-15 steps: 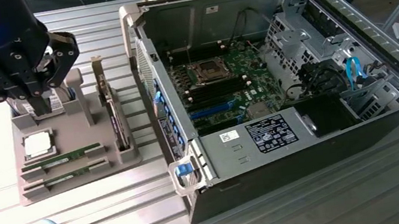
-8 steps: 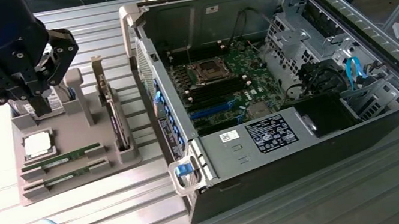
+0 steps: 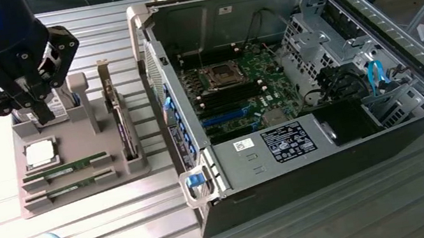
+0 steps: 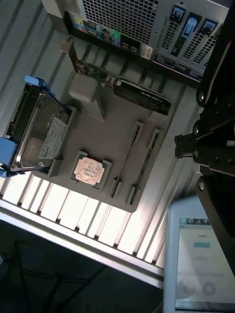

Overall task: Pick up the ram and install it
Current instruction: 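Pick up the ram and move it above insertion slot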

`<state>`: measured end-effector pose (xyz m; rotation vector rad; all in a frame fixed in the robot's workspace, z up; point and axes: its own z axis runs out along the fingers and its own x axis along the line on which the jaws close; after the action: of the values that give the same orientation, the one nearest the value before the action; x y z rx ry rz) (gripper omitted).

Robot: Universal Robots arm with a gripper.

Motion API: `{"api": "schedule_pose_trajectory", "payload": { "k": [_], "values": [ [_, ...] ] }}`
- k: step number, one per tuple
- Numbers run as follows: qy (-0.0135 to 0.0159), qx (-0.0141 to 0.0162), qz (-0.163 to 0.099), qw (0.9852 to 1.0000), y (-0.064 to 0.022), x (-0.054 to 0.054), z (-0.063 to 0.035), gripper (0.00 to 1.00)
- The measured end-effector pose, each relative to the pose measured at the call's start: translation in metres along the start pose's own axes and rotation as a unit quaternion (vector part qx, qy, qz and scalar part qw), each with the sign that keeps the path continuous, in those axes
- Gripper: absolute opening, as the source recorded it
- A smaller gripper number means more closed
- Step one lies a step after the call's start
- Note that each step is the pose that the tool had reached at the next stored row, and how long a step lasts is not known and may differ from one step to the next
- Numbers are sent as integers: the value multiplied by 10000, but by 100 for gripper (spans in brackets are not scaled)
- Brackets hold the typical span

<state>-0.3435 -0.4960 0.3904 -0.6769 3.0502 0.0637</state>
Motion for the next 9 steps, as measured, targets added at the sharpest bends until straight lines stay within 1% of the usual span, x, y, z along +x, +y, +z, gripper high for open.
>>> {"api": "schedule_pose_trajectory", "payload": {
  "k": [3, 4, 5, 6, 7, 9],
  "values": [
    [10, -7, -286, 9996, 0, 0, 2, 11],
    [16, -10, -425, 9991, 0, 0, 3, 11],
    [18, -13, -506, 9987, 0, 0, 4, 11],
    [25, -17, -677, 9977, 0, 0, 5, 11],
    [28, -19, -757, 9971, 0, 0, 6, 11],
    [38, -26, -1052, 9944, 0, 0, 9, 11]
  ]
}}
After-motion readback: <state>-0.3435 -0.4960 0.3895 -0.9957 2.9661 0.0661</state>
